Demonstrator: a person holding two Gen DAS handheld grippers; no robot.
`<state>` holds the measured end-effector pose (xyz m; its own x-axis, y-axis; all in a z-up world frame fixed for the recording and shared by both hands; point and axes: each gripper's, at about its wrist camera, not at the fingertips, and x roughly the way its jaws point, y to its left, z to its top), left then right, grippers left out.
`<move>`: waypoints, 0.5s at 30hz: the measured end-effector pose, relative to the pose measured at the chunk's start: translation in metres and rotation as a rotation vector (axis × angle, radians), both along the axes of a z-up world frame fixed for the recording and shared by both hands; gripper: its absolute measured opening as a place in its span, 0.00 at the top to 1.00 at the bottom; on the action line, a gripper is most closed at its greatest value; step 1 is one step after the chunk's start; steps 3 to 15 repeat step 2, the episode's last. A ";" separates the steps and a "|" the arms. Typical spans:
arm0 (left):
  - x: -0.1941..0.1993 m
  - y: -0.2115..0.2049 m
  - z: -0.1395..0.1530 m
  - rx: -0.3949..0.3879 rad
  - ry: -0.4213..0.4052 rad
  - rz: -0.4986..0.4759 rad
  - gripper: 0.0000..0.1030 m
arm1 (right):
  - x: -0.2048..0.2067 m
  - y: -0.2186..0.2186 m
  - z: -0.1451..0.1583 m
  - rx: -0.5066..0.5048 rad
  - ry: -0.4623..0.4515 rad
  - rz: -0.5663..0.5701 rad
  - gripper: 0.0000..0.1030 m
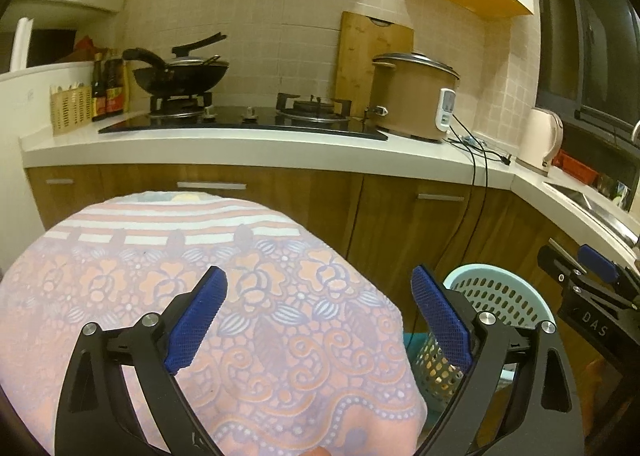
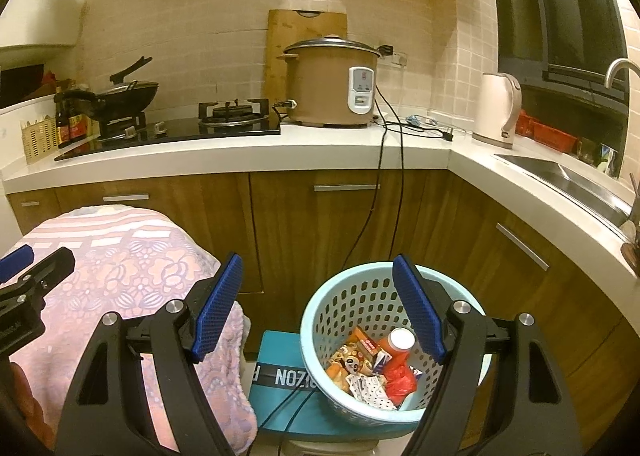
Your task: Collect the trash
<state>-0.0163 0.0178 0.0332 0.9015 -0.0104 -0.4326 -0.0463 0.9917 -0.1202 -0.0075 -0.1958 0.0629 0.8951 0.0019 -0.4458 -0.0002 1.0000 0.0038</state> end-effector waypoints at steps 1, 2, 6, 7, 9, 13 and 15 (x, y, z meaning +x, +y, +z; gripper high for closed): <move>-0.002 0.002 0.001 0.002 -0.001 0.004 0.12 | 0.000 0.002 0.001 -0.001 -0.002 0.004 0.29; -0.005 0.005 0.002 0.006 -0.002 0.012 0.12 | -0.001 0.005 0.002 -0.002 -0.005 0.011 0.29; -0.005 0.005 0.002 0.006 -0.002 0.012 0.12 | -0.001 0.005 0.002 -0.002 -0.005 0.011 0.29; -0.005 0.005 0.002 0.006 -0.002 0.012 0.12 | -0.001 0.005 0.002 -0.002 -0.005 0.011 0.29; -0.005 0.005 0.002 0.006 -0.002 0.012 0.12 | -0.001 0.005 0.002 -0.002 -0.005 0.011 0.29; -0.005 0.005 0.002 0.006 -0.002 0.012 0.12 | -0.001 0.005 0.002 -0.002 -0.005 0.011 0.29; -0.005 0.005 0.002 0.006 -0.002 0.012 0.12 | -0.001 0.005 0.002 -0.002 -0.005 0.011 0.29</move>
